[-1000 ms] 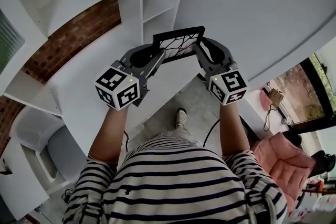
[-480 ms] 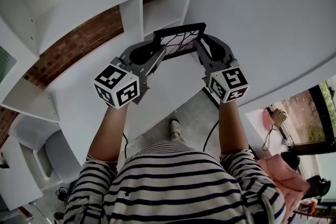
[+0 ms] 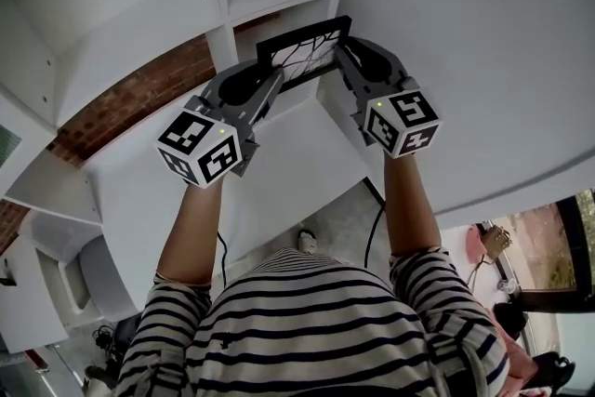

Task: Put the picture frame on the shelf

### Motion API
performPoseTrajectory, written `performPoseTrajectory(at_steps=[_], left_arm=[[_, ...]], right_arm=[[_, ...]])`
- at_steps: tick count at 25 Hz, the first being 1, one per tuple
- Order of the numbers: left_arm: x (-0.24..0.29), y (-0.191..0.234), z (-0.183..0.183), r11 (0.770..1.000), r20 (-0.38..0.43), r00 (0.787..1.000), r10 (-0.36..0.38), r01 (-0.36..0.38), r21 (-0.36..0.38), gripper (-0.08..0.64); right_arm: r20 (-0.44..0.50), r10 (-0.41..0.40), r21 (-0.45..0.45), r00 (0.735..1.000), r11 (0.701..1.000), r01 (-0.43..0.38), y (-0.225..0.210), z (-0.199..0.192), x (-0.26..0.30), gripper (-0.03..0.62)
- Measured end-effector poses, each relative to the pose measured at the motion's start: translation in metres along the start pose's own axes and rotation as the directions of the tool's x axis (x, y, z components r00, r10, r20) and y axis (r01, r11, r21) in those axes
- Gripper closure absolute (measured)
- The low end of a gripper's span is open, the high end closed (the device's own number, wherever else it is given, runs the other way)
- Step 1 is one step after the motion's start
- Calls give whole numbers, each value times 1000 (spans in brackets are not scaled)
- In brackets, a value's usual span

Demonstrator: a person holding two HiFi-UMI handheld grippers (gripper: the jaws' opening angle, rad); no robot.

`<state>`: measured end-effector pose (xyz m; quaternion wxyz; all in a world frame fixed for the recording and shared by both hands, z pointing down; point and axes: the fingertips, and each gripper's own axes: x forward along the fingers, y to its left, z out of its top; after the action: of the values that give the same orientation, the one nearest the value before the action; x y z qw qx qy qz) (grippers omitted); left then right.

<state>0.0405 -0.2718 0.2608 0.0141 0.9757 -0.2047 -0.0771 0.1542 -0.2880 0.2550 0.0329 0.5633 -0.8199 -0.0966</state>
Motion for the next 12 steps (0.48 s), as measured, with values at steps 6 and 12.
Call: performPoseTrajectory(at_steps=[6, 12], left_arm=[[38, 28, 13, 990, 19, 993, 115, -116, 77, 483], [68, 71, 35, 941, 49, 955, 294, -298, 161, 482]], right_arm=[[59, 14, 32, 998, 999, -16, -40, 12, 39, 529], [109, 23, 67, 994, 997, -31, -69, 26, 87, 531]])
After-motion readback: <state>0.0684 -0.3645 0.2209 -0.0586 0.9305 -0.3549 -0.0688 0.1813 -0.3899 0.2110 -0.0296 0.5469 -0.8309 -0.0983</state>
